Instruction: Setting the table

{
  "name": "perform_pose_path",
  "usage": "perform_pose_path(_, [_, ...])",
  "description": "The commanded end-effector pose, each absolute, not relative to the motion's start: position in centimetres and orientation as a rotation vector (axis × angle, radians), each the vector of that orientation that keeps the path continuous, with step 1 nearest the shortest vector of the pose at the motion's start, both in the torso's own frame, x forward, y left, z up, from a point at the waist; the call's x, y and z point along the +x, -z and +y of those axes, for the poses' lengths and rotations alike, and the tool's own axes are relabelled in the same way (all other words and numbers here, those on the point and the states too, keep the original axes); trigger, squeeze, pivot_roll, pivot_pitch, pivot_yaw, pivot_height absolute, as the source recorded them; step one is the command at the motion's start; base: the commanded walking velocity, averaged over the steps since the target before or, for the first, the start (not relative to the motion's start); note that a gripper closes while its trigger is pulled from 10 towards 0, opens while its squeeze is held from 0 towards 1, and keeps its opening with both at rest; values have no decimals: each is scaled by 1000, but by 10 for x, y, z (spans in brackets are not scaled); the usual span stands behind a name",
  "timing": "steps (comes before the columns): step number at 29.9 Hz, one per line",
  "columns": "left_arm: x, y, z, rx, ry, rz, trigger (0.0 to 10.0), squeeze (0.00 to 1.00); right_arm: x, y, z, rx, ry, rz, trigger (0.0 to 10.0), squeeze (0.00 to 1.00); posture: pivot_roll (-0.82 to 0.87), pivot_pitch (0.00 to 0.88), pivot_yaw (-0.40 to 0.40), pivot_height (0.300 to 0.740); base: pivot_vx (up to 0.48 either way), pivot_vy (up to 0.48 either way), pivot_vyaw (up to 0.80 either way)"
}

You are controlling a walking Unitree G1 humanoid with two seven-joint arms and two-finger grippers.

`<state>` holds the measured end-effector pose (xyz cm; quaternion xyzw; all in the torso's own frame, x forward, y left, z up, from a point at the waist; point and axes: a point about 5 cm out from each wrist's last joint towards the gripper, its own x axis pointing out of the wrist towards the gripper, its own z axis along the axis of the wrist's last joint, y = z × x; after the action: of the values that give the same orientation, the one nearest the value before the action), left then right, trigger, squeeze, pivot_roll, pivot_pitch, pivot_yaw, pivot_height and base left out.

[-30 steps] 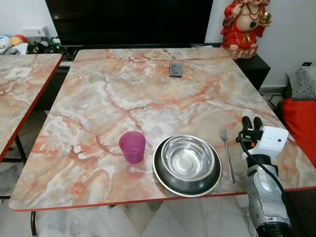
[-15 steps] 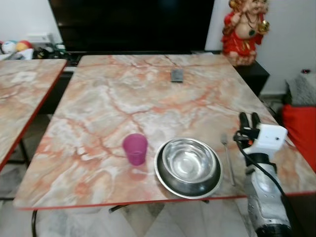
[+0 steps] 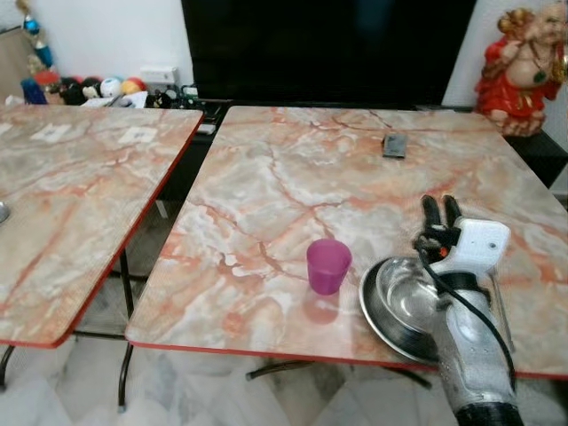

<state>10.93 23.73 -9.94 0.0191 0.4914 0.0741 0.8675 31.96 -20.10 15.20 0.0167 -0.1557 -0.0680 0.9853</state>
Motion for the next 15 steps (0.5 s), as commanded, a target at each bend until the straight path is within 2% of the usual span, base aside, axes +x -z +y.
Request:
perform_pose_path(1, [108,99,243,50,-165,1035,10000,0,322,-162,-194,35,116,-353,10000,0,-1,25,-13,740,0,480,0])
perform_pose_path(15, [115,99,236,41,-165,1022,10000,0,324,-167,-189,31,104,-370,10000,0,-1,49,-19,740,0,480,0])
